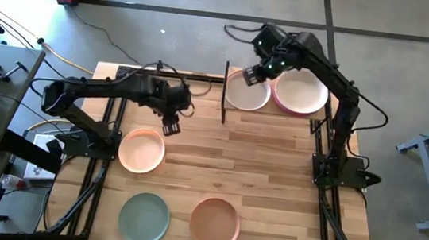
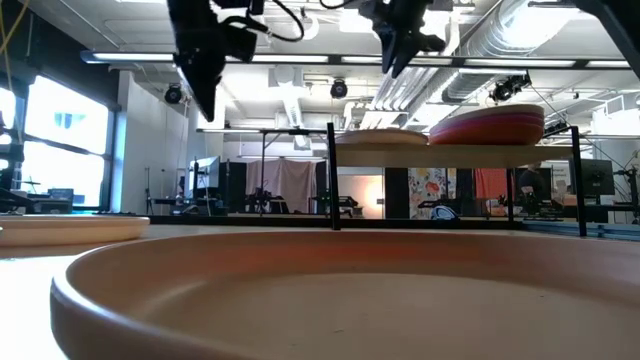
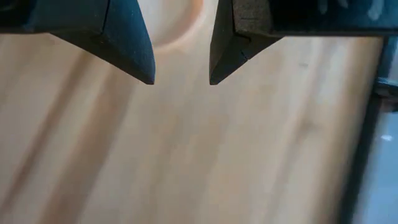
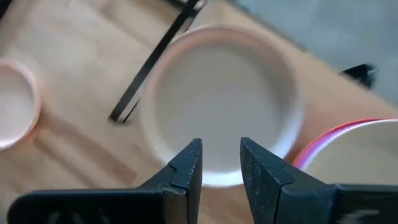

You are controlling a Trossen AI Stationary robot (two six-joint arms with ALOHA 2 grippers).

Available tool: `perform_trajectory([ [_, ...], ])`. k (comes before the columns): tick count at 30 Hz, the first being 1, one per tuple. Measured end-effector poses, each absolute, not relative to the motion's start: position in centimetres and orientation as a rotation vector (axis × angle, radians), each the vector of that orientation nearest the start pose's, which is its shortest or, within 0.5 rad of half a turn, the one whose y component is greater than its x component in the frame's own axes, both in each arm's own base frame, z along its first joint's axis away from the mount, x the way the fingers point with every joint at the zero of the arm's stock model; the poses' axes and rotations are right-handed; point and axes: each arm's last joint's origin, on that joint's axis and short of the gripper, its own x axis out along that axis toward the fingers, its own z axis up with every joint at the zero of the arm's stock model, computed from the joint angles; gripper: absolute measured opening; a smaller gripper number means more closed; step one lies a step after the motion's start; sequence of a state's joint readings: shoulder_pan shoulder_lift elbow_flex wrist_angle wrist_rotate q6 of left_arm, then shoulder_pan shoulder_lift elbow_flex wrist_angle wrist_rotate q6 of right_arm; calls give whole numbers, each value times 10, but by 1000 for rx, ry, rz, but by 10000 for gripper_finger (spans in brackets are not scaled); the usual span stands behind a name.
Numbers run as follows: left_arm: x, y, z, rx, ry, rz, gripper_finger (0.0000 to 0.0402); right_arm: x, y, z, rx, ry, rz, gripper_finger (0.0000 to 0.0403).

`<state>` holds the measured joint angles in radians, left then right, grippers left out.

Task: Place and stack plates onto a shelf
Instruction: Stack the light blue plate on top of the left white plate on the shelf

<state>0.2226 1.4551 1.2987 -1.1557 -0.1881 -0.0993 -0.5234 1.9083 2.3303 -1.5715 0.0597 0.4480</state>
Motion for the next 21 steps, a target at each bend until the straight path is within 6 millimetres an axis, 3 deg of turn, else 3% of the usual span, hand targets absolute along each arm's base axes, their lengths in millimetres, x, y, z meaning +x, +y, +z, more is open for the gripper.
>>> perform_trajectory([
  [7, 254, 21, 261, -174, 1419, 232, 142, 317, -139, 418, 638, 1030, -684, 87],
  [14, 246, -34, 243, -57, 1485, 88, 142, 332, -98, 418, 611, 1048, -606, 87],
  [21, 237, -85, 229, 15, 1434, -29, 142, 342, -56, 418, 573, 1071, -517, 87],
])
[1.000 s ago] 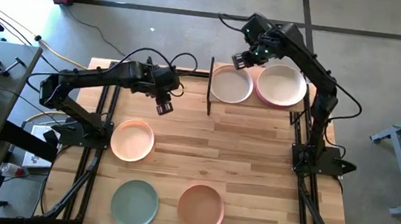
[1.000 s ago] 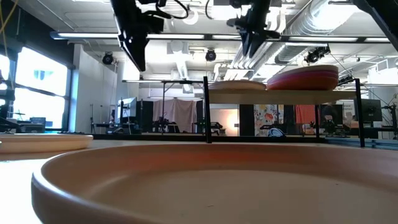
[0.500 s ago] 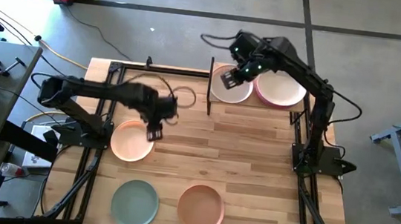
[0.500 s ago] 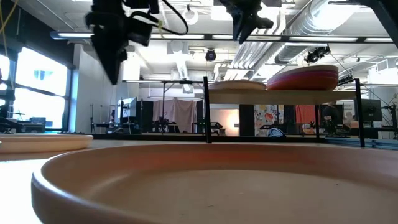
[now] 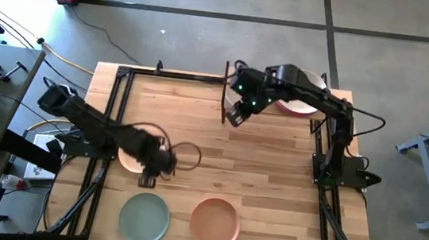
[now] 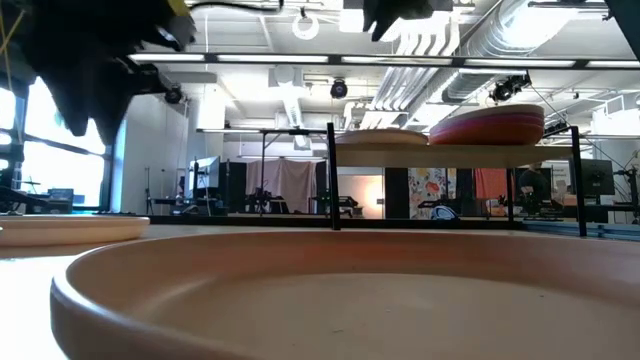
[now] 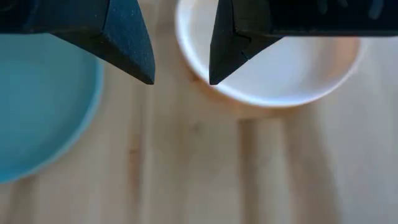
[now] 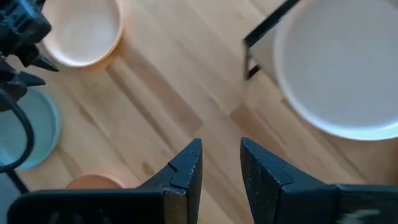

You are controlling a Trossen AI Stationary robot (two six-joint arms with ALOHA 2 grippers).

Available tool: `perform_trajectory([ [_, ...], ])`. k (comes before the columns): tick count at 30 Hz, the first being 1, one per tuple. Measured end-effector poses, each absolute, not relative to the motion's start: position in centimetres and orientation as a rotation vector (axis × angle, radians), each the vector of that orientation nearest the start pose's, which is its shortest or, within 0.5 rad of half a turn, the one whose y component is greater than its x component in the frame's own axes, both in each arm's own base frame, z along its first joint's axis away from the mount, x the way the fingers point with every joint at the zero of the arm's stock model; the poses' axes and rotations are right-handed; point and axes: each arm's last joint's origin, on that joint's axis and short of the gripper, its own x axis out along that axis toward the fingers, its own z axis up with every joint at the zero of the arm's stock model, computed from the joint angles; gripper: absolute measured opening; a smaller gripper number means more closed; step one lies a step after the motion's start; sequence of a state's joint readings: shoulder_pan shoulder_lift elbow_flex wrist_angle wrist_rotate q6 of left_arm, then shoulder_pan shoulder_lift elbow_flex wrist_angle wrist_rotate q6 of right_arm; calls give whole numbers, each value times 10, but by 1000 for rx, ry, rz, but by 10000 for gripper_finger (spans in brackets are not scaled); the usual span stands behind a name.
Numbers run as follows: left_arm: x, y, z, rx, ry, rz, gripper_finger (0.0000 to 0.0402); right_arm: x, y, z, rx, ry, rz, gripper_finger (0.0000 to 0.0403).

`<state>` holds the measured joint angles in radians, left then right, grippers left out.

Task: Place and stack plates onto a shelf
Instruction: Stack the light blue plate on top of the left white plate on the shelf

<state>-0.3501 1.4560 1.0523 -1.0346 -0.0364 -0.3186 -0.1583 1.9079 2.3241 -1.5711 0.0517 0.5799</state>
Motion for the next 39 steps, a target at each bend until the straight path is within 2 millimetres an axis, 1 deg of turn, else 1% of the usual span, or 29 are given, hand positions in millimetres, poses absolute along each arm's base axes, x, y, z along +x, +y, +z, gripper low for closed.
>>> perform_trajectory([
  [3, 234, -103, 223, 10, 1378, -71, 142, 344, -40, 418, 564, 1076, -491, 87],
  [8, 227, -124, 209, -18, 1340, -107, 142, 346, -19, 418, 526, 1074, -485, 87],
  [15, 218, -144, 189, 4, 1389, -132, 142, 346, -3, 418, 499, 1081, -452, 87],
  [18, 217, -153, 178, 10, 1422, -157, 142, 346, 0, 418, 494, 1082, -445, 87],
  [21, 218, -158, 165, 17, 1467, -120, 142, 346, 0, 418, 498, 1082, -447, 87],
  [29, 221, -164, 141, 27, 1543, -67, 142, 346, 0, 418, 509, 1079, -457, 87],
  [34, 222, -165, 139, 6, 1549, -51, 134, 346, 0, 418, 507, 1079, -456, 87],
  [39, 222, -165, 141, -3, 1545, -56, 93, 346, 0, 418, 506, 1080, -455, 87],
])
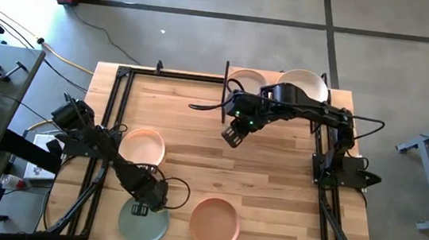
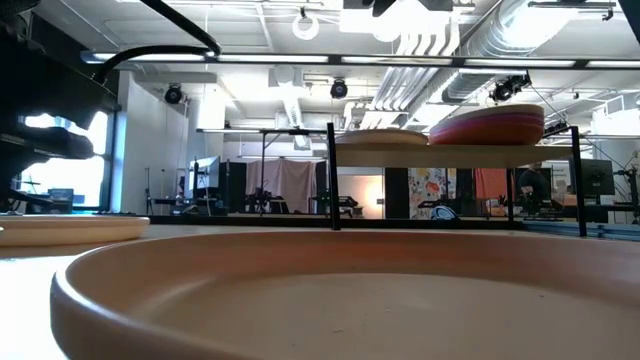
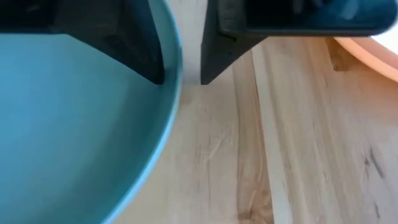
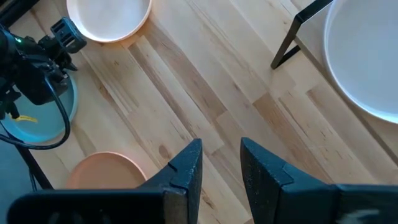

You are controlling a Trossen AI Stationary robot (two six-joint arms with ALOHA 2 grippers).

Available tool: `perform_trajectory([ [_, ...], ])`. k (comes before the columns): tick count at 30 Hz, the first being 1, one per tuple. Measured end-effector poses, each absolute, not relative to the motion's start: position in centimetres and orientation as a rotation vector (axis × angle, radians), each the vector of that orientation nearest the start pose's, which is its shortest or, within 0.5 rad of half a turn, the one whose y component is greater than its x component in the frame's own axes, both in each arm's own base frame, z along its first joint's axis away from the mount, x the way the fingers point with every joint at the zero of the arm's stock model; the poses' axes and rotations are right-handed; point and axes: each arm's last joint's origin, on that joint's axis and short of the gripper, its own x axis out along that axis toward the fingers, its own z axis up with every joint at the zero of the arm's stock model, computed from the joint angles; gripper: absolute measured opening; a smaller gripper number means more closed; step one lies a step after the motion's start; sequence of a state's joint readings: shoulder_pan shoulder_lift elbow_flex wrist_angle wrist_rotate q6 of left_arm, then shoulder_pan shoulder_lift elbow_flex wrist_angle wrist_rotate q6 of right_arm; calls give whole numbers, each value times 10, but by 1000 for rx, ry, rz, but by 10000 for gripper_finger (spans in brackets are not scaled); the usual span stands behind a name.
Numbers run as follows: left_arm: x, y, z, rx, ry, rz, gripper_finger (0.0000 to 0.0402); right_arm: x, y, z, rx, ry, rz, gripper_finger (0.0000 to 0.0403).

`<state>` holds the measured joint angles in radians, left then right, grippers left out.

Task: Place and stack plates onto a shelf
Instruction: Stack the light blue plate on top of the left white plate on the shelf

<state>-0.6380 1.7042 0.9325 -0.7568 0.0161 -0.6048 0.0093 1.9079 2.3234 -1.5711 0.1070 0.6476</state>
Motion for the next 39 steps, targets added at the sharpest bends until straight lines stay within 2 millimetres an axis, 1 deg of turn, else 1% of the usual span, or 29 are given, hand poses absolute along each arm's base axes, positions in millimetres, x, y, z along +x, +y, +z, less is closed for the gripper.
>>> perform_trajectory([
  [6, 222, -164, 141, -14, 1551, -40, 18, 346, 0, 418, 509, 1079, -456, 87],
  [8, 222, -162, 143, -22, 1551, -36, 7, 346, 0, 418, 509, 1080, -455, 87],
  [12, 222, -155, 150, -7, 1532, 4, 8, 346, 0, 418, 516, 1081, -453, 87],
  [16, 223, -141, 167, -7, 1461, 62, 3, 346, 0, 418, 518, 1081, -454, 87],
  [20, 222, -122, 189, -21, 1360, 156, 2, 346, 0, 418, 522, 1080, -455, 87],
  [25, 217, -94, 217, -48, 1221, 300, 2, 346, 0, 418, 541, 1075, -465, 87],
  [30, 210, -70, 240, -72, 1091, 415, 1, 347, 0, 418, 539, 1072, -469, 87],
  [34, 205, -53, 254, -74, 1002, 493, 1, 347, -1, 418, 516, 1057, -500, 88],
  [39, 202, -32, 264, -76, 909, 631, 1, 349, -2, 417, 492, 1039, -536, 88],
])
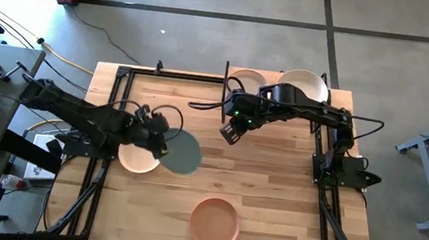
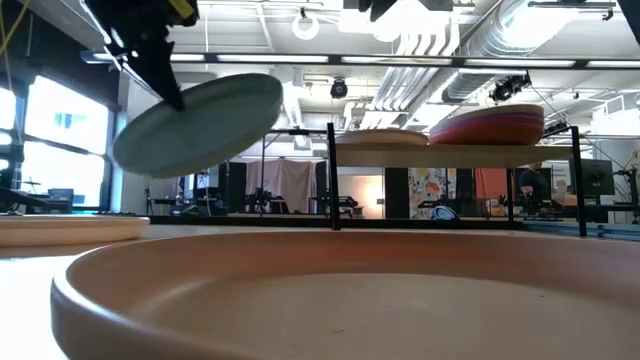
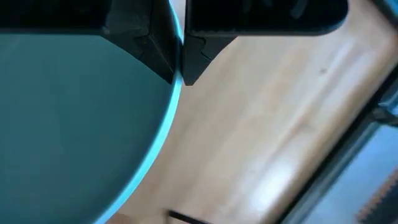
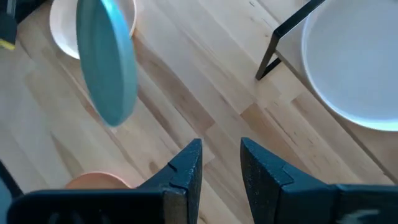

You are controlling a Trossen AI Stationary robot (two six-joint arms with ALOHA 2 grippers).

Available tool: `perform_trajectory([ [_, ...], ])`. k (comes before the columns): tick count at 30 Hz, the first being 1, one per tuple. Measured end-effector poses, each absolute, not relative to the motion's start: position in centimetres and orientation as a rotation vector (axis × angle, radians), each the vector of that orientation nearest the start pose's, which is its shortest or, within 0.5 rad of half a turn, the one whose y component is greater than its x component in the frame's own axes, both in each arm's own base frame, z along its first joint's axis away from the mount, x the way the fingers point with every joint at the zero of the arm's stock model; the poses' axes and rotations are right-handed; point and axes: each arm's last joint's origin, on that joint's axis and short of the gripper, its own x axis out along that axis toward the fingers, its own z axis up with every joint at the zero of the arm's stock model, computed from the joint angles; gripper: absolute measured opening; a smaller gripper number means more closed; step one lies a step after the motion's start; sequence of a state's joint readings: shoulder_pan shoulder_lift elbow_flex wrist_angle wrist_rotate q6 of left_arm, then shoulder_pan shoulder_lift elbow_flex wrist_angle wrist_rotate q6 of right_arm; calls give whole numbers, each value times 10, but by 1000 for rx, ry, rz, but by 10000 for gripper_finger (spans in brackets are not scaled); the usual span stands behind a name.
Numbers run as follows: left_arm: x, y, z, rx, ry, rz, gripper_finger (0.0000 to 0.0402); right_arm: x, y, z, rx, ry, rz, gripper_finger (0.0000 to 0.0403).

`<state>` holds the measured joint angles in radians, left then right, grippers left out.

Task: Place and stack plates onto a shelf
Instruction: Stack the light blue plate on top of the left white plate on the shelf

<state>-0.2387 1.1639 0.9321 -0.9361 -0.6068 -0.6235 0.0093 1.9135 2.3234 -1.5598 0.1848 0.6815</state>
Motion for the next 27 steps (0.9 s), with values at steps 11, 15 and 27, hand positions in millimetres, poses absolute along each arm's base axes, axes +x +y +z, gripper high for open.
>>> perform_trajectory([
  [11, 198, 1, 273, -26, 891, 728, 1, 371, -14, 398, 494, 1042, -582, 88],
  [15, 197, 8, 275, 7, 908, 733, 1, 378, -16, 394, 472, 1042, -544, 87],
  [27, 200, 35, 312, 16, 824, 836, 1, 393, -38, 387, 421, 980, -577, 144],
])
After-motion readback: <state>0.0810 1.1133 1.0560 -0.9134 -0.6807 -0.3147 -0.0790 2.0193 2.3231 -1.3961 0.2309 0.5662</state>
